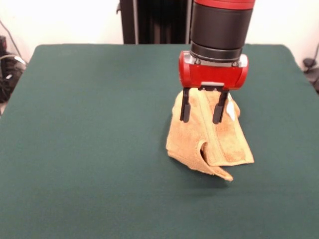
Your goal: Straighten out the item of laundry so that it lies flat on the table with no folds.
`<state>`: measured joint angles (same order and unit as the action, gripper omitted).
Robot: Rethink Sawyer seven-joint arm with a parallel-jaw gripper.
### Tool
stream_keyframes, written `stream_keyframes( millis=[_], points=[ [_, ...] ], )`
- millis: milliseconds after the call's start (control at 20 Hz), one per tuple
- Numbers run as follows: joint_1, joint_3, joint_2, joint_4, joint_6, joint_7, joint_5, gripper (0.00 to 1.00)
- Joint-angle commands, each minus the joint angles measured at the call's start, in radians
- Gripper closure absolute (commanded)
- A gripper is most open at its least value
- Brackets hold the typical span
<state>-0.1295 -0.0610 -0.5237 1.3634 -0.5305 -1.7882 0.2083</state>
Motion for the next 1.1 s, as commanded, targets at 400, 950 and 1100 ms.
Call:
stream_keyframes(
  millis=[400, 950, 1100],
  points=[
    [0.022, -0.05, 0.031, 0.093, -0.022, -0.123, -0.028, 0.0],
    [0.04, -0.058, 0.066, 0.019, -0.075, -0.108, -0.035, 0.0],
    [0.043, -0.061, 0.075, -0.007, -0.102, -0.101, -0.04, 0.0]
  ],
)
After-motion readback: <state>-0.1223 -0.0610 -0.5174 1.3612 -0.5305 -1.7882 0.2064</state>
